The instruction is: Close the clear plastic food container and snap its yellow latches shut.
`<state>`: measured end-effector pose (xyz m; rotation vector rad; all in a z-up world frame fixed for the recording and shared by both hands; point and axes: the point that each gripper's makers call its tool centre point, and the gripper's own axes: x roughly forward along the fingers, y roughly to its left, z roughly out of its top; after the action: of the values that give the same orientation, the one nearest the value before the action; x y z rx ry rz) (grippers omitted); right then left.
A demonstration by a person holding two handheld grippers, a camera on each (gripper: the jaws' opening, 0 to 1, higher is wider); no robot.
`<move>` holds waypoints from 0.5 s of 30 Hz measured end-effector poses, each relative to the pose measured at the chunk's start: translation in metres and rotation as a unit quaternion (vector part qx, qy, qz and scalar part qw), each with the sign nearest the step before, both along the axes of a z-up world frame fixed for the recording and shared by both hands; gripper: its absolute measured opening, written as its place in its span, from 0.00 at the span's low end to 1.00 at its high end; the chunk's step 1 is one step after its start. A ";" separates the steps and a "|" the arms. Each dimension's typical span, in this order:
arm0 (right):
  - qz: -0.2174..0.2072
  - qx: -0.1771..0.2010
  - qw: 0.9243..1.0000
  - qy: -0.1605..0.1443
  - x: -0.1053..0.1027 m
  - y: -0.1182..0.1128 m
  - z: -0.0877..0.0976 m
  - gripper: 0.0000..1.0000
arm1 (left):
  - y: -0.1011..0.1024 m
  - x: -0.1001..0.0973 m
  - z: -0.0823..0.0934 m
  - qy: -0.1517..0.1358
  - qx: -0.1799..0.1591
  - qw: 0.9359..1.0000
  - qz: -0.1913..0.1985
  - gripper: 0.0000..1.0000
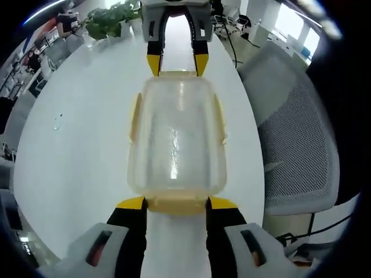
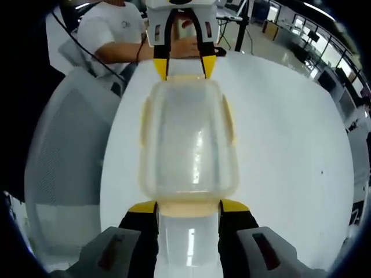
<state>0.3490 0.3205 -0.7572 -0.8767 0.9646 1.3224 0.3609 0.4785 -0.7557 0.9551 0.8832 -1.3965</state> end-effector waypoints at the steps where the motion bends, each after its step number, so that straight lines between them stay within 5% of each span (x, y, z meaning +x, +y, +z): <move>1: 0.000 -0.001 1.000 0.000 0.000 -0.002 0.000 0.38 | -0.002 0.000 0.001 0.000 -0.001 1.000 0.000 0.39; 15: 0.000 -0.001 1.000 -0.004 -0.003 -0.027 0.002 0.38 | -0.027 -0.004 0.003 -0.001 0.003 1.000 0.004 0.39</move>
<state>0.3458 0.2936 -0.7557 -0.8824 0.9598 1.3170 0.3570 0.4519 -0.7527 0.9567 0.8881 -1.3864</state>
